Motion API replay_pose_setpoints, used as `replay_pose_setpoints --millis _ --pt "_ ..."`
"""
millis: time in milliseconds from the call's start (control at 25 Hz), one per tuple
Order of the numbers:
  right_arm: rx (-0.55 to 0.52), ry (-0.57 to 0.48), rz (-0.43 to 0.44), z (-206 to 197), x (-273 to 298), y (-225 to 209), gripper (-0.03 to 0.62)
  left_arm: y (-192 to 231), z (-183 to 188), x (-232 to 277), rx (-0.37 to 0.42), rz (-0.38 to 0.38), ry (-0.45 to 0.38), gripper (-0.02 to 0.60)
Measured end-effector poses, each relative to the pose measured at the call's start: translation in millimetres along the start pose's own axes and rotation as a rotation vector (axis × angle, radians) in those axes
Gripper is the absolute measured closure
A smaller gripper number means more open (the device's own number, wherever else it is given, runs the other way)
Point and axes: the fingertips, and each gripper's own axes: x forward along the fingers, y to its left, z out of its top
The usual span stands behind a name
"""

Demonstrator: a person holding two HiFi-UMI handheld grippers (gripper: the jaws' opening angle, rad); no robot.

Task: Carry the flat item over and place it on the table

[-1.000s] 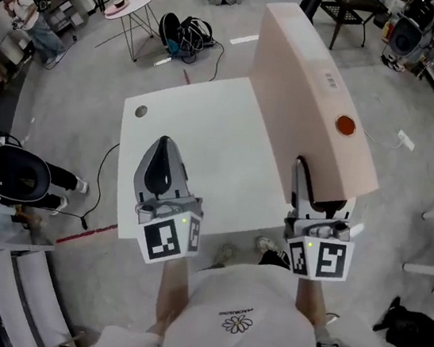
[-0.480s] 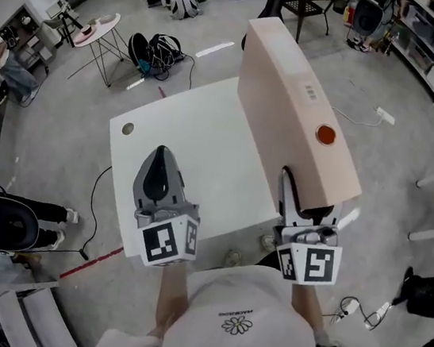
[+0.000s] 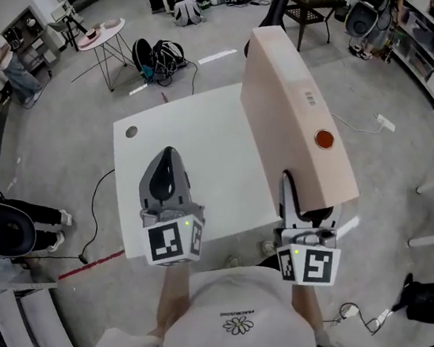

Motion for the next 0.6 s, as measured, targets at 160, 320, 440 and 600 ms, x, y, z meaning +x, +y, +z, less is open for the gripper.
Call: replay_pose_setpoints --millis 160,320,440,600 --pt "-0.002 -0.006 0.011 2 5 3 0.319 6 -3 -3 -0.007 0.017 0.001 0.566" --pt "-0.024 -0.011 0.03 3 15 5 0.32 10 -5 -9 -0.007 0.04 0.004 0.566" --pt "-0.081 0.002 0.054 1 26 8 0.319 13 -6 -12 -0.013 0.058 0.01 0.566" --pt "-0.212 0.015 0.102 -4 46 21 0.319 23 -11 -18 -0.014 0.091 0.024 0.566"
